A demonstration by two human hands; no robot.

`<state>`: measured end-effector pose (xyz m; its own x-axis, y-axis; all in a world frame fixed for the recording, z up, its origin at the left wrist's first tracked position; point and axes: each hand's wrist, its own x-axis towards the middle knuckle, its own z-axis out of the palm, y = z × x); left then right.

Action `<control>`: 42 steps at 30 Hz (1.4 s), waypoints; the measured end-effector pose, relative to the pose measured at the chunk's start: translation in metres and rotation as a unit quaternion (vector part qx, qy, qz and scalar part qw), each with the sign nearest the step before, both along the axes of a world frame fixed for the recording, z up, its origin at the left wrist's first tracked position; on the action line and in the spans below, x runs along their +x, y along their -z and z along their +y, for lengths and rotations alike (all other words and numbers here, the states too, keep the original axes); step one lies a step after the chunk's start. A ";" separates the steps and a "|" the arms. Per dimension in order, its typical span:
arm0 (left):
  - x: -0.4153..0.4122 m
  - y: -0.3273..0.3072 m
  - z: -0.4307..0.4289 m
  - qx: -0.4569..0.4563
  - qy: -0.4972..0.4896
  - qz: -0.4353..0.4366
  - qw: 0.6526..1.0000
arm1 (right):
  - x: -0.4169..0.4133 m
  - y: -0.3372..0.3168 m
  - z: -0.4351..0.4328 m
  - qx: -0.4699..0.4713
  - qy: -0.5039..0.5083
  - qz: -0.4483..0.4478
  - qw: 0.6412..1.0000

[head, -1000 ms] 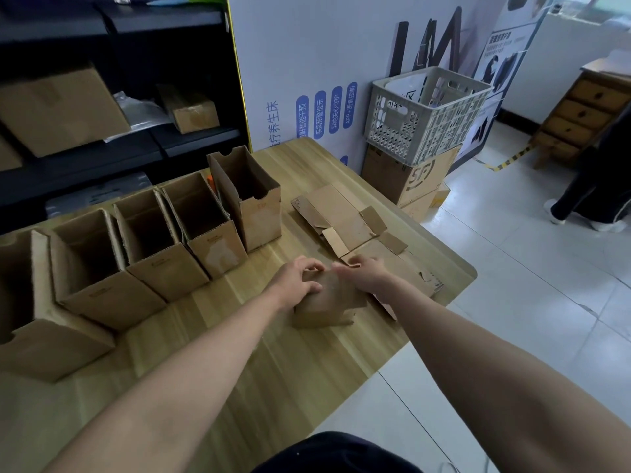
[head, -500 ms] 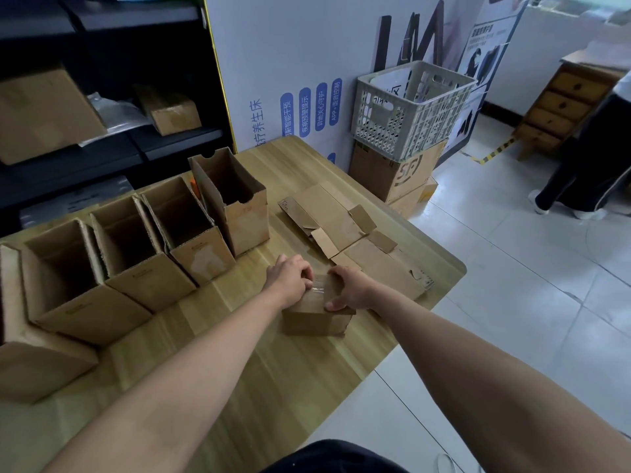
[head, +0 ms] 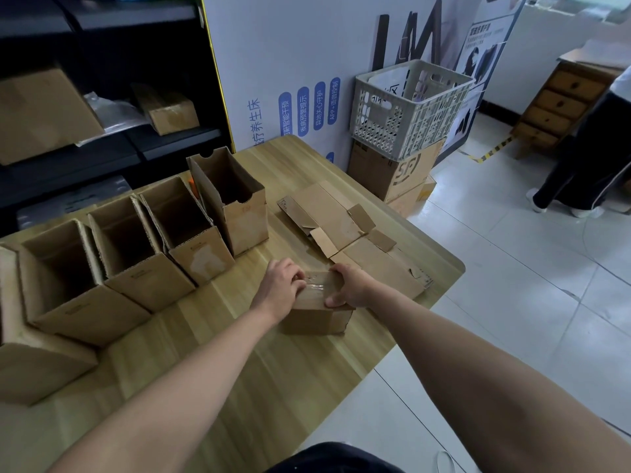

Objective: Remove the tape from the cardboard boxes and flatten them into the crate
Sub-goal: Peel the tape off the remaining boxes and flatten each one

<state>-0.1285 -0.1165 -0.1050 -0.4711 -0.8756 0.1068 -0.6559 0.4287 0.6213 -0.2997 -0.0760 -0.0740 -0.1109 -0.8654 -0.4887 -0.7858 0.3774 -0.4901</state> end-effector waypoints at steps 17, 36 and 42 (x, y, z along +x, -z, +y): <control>0.014 -0.005 -0.011 0.069 0.009 -0.014 0.997 | 0.004 -0.002 0.002 0.007 0.013 0.012 1.000; 0.019 -0.017 -0.022 0.098 0.021 -0.115 0.988 | 0.011 -0.012 -0.003 0.029 -0.019 0.057 0.998; 0.024 -0.011 -0.007 0.029 0.021 -0.082 0.996 | 0.012 -0.011 -0.003 0.028 -0.016 0.057 0.998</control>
